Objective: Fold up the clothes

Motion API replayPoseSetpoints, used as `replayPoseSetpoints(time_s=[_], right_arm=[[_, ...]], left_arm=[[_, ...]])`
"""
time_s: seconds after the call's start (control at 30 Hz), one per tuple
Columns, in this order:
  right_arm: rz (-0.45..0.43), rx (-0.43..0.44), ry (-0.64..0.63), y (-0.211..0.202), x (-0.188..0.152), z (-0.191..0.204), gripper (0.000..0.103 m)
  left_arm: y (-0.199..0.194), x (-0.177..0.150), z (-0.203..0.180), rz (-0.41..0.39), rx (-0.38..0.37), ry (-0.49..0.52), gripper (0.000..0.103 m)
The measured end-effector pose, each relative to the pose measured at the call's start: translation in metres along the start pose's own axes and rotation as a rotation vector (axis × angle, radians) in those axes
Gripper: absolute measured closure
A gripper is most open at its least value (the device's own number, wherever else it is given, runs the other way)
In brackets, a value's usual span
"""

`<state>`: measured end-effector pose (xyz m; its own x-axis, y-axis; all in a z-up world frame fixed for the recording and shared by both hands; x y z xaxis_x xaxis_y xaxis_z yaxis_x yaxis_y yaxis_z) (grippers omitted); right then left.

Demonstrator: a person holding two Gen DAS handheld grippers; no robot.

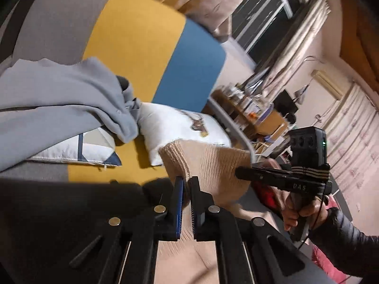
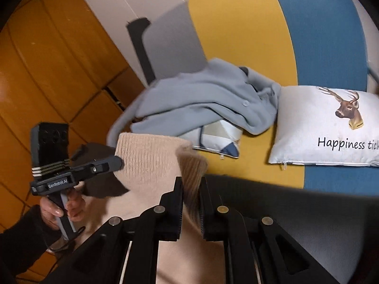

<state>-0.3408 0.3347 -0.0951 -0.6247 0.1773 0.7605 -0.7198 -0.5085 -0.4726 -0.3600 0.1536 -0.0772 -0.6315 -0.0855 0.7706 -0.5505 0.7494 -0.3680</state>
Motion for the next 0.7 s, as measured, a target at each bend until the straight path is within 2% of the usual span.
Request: replayPoseSetpoints(time_s=[0.1, 0.27, 0.4, 0.5, 0.6, 0.63, 0.67, 0.7], right_arm=[[0.016, 0.006, -0.008, -0.019, -0.030, 0.013, 0.091], [0.072, -0.005, -0.030, -0.043, -0.091, 0.028, 0.091], [0.116, -0.016, -0.046, -0.063, -0.139, 0.039, 0.091], [0.148, -0.039, -0.048, -0.070, -0.161, 0.035, 0.091], [0.171, -0.061, -0.026, -0.080, -0.178, 0.028, 0.086], [0.161, -0.056, 0.003, -0.086, -0.177, 0.025, 0.083], [0.151, -0.052, 0.031, -0.092, -0.176, 0.023, 0.069], [0.140, -0.044, 0.065, -0.098, -0.176, 0.020, 0.049]], left_arm=[[-0.028, -0.021, -0.014, -0.011, -0.001, 0.027, 0.099], [-0.059, -0.079, -0.024, 0.037, 0.019, 0.041, 0.099], [-0.083, -0.120, -0.018, 0.063, 0.053, -0.006, 0.098], [-0.094, -0.141, -0.010, 0.087, 0.069, -0.054, 0.099], [-0.106, -0.154, 0.004, 0.094, 0.057, -0.187, 0.089], [-0.110, -0.154, 0.010, 0.083, 0.060, -0.239, 0.086], [-0.112, -0.153, 0.015, 0.073, 0.055, -0.282, 0.085], [-0.114, -0.153, 0.019, 0.063, 0.051, -0.325, 0.085]])
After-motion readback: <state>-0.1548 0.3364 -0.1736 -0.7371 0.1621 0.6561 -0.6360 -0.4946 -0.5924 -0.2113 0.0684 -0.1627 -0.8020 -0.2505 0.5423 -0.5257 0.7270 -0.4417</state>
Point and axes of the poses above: each gripper's, at about its wrist camera, not at the fingertips, and y roughly the way its jaws point, z to its left, x to its top, the point moved 6 cm from there along y, roughly the way its jaws point, and after that the axes turned 12 degrees about -z, right-handed, at the moved point
